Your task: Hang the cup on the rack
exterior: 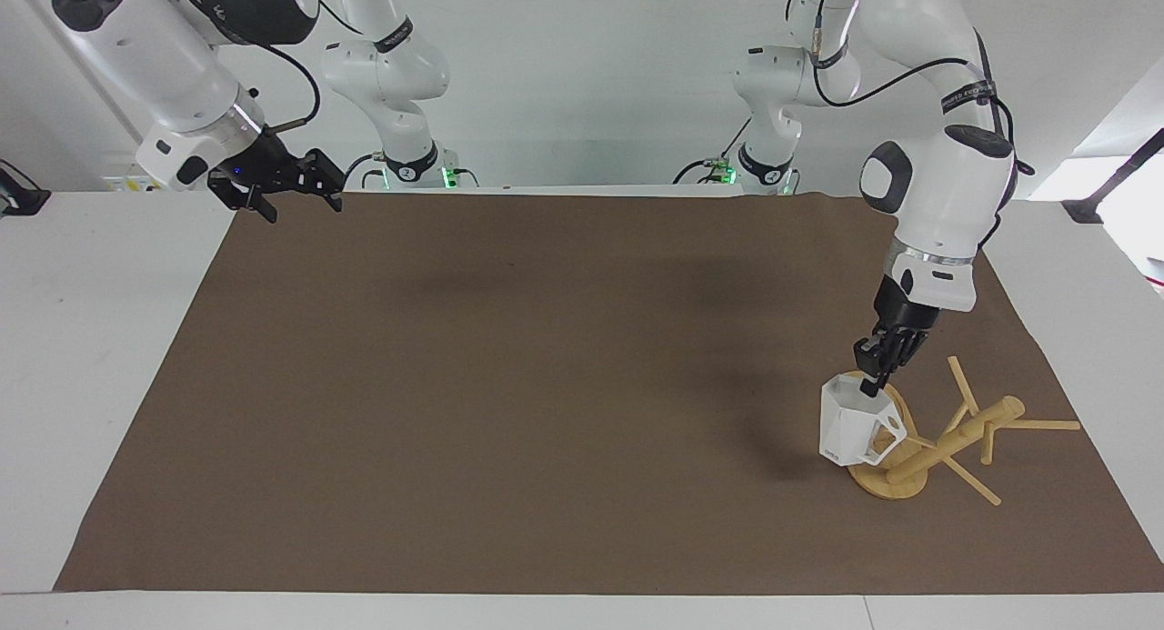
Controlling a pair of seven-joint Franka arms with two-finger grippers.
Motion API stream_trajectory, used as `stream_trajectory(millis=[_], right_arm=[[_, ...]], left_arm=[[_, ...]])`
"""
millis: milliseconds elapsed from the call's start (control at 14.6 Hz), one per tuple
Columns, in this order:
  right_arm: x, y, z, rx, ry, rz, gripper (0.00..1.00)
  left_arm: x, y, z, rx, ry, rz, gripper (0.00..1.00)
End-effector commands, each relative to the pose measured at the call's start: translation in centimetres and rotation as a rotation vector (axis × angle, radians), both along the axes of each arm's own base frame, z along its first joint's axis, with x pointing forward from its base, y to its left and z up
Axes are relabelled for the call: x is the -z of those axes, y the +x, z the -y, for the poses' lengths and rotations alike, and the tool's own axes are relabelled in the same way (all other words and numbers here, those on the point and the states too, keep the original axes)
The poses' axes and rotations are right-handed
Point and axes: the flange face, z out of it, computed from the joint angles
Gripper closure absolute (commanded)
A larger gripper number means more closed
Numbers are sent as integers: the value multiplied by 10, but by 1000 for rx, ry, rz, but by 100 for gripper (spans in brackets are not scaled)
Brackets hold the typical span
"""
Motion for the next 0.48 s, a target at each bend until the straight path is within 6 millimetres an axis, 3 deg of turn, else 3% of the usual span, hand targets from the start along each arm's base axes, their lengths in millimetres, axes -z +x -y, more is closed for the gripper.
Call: stream_trajectory(millis=[0, 411], right_arm=[[-3, 0, 1, 57, -33, -31, 0], [-3, -10, 12, 67, -33, -64, 0]], left_arm=[[0, -3, -7, -17, -9, 11, 100], [3, -4, -14, 40, 26, 11, 100]])
